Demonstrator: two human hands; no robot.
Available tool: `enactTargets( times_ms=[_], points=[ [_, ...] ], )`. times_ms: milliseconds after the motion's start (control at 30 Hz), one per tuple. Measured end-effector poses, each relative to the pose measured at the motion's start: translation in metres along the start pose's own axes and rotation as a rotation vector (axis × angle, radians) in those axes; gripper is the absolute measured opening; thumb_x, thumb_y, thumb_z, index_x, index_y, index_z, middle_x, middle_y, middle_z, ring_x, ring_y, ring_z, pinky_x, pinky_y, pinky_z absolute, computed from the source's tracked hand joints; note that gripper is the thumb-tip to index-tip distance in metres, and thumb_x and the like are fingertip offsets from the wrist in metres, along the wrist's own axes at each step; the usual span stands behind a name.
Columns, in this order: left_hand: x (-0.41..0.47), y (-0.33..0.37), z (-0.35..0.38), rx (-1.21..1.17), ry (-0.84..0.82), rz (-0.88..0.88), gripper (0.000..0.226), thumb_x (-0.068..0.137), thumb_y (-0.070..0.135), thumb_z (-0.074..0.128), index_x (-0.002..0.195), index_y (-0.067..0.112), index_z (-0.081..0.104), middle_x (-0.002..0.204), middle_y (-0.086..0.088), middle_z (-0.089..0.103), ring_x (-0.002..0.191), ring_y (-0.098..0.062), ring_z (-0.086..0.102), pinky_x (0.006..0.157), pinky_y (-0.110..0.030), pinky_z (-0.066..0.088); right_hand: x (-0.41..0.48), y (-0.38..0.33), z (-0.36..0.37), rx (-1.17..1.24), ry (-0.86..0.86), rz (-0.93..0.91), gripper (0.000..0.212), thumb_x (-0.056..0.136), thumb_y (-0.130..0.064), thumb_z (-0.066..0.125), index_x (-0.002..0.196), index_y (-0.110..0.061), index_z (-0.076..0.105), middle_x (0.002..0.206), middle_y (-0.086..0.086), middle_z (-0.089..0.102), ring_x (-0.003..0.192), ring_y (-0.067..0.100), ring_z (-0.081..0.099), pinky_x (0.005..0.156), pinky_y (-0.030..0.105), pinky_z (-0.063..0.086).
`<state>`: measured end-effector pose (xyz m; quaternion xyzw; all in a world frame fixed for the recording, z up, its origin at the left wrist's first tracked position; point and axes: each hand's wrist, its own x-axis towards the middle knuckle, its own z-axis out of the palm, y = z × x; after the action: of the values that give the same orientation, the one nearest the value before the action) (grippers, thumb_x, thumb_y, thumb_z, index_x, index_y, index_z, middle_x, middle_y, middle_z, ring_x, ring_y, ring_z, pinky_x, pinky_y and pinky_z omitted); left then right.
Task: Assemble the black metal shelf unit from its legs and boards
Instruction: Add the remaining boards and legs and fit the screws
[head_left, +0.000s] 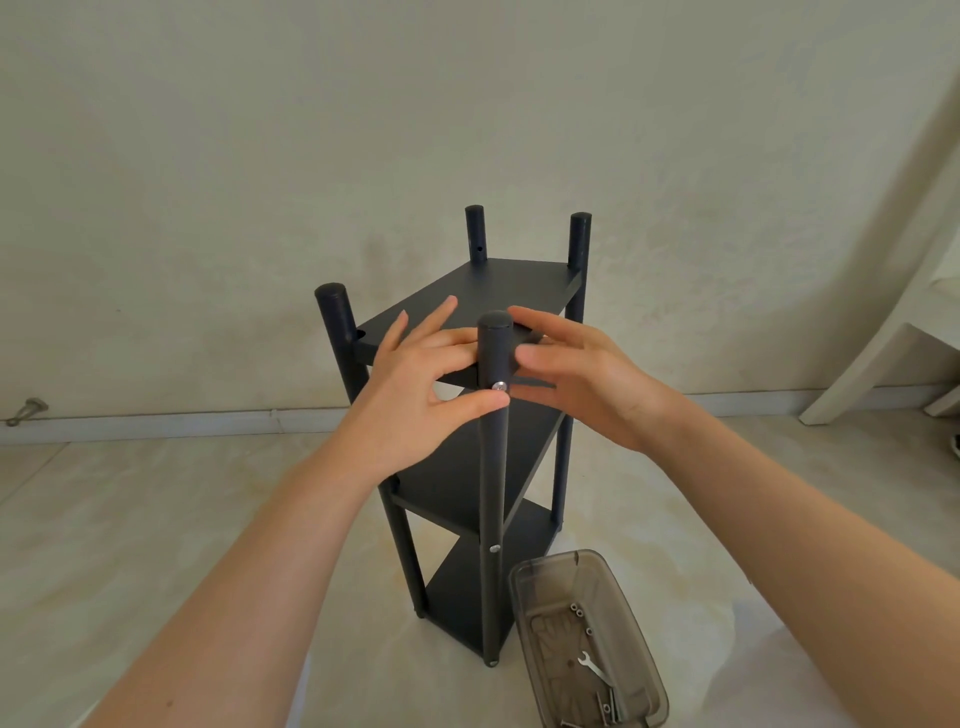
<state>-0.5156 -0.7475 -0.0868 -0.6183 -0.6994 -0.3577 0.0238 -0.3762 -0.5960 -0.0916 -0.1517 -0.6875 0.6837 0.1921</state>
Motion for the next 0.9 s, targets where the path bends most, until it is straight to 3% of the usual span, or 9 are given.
enactTargets(
  times_ms=[100, 167, 300, 367, 467, 533, 600, 767, 900],
  points=[
    [0.000, 0.001, 0.001, 0.008, -0.001, -0.002, 0.032, 0.090, 0.033, 0.071, 0.121, 0.029, 0.070, 0.140, 0.019, 0.056, 0.151, -0.001, 0.013, 0.126, -0.040, -0.004, 0.004, 0.000, 0.006, 0.281, 0.112, 0.022, 0.095, 0.081, -0.034, 0.077, 0.152, -0.038, 0.015, 0.148, 0.011, 0.041, 0.100, 0.027, 0.072, 0.082, 0.036, 0.060],
    [0.000, 0.002, 0.002, 0.009, 0.000, -0.003, 0.031, 0.090, 0.034, 0.071, 0.120, 0.030, 0.070, 0.138, 0.020, 0.056, 0.151, -0.001, 0.014, 0.125, -0.040, -0.004, 0.008, 0.001, 0.011, 0.431, 0.206, 0.050, 0.098, 0.085, -0.035, 0.074, 0.154, -0.038, 0.004, 0.154, 0.015, 0.032, 0.093, 0.027, 0.074, 0.077, 0.037, 0.061],
    [0.002, 0.002, 0.003, 0.021, -0.001, -0.001, 0.029, 0.090, 0.034, 0.070, 0.119, 0.030, 0.071, 0.136, 0.023, 0.055, 0.151, -0.002, 0.014, 0.125, -0.042, -0.003, 0.014, -0.004, 0.017, 0.609, 0.170, 0.158, 0.063, 0.092, -0.042, 0.064, 0.142, -0.021, 0.033, 0.137, 0.013, 0.051, 0.101, 0.032, 0.071, 0.080, 0.041, 0.061],
    [0.002, 0.001, 0.004, 0.022, 0.000, 0.005, 0.028, 0.091, 0.034, 0.070, 0.118, 0.031, 0.071, 0.132, 0.028, 0.052, 0.151, -0.002, 0.015, 0.125, -0.041, -0.003, 0.019, -0.007, 0.020, 0.621, 0.152, 0.205, 0.058, 0.094, -0.042, 0.061, 0.139, -0.015, 0.038, 0.141, 0.014, 0.049, 0.104, 0.030, 0.070, 0.083, 0.042, 0.060],
    [0.002, 0.002, 0.006, 0.011, 0.013, 0.013, 0.030, 0.090, 0.032, 0.071, 0.120, 0.032, 0.070, 0.129, 0.031, 0.051, 0.151, -0.002, 0.016, 0.126, -0.041, -0.002, 0.026, -0.005, 0.023, 0.601, 0.140, 0.204, 0.051, 0.099, -0.027, 0.056, 0.139, 0.002, 0.045, 0.136, 0.021, 0.055, 0.110, 0.031, 0.067, 0.090, 0.042, 0.057],
    [0.002, 0.002, 0.006, 0.013, 0.040, 0.018, 0.032, 0.090, 0.031, 0.073, 0.121, 0.031, 0.070, 0.127, 0.029, 0.053, 0.151, -0.005, 0.019, 0.126, -0.043, 0.000, 0.028, -0.003, 0.023, 0.594, 0.143, 0.201, 0.042, 0.101, -0.015, 0.049, 0.138, 0.006, 0.047, 0.138, 0.027, 0.053, 0.124, 0.037, 0.057, 0.103, 0.048, 0.048],
    [0.001, 0.002, 0.007, 0.026, 0.062, 0.011, 0.033, 0.089, 0.031, 0.074, 0.121, 0.031, 0.070, 0.126, 0.027, 0.056, 0.150, -0.006, 0.023, 0.126, -0.045, 0.002, 0.028, -0.003, 0.023, 0.610, 0.144, 0.200, 0.040, 0.101, -0.011, 0.046, 0.137, 0.008, 0.047, 0.139, 0.028, 0.051, 0.128, 0.038, 0.053, 0.104, 0.050, 0.046],
    [0.000, 0.001, 0.004, 0.041, 0.059, -0.008, 0.033, 0.087, 0.034, 0.074, 0.120, 0.034, 0.069, 0.127, 0.029, 0.053, 0.148, -0.004, 0.027, 0.126, -0.045, 0.001, 0.029, -0.002, 0.027, 0.618, 0.118, 0.175, 0.042, 0.100, -0.009, 0.047, 0.138, 0.009, 0.045, 0.124, 0.025, 0.057, 0.117, 0.035, 0.059, 0.103, 0.050, 0.047],
    [0.000, 0.002, 0.003, 0.042, 0.054, -0.005, 0.035, 0.087, 0.039, 0.073, 0.121, 0.034, 0.069, 0.135, 0.021, 0.059, 0.148, -0.004, 0.027, 0.126, -0.042, -0.002, 0.029, -0.002, 0.026, 0.616, 0.117, 0.154, 0.038, 0.099, -0.010, 0.048, 0.133, 0.008, 0.051, 0.116, 0.022, 0.062, 0.104, 0.031, 0.064, 0.092, 0.044, 0.056]
  ],
)
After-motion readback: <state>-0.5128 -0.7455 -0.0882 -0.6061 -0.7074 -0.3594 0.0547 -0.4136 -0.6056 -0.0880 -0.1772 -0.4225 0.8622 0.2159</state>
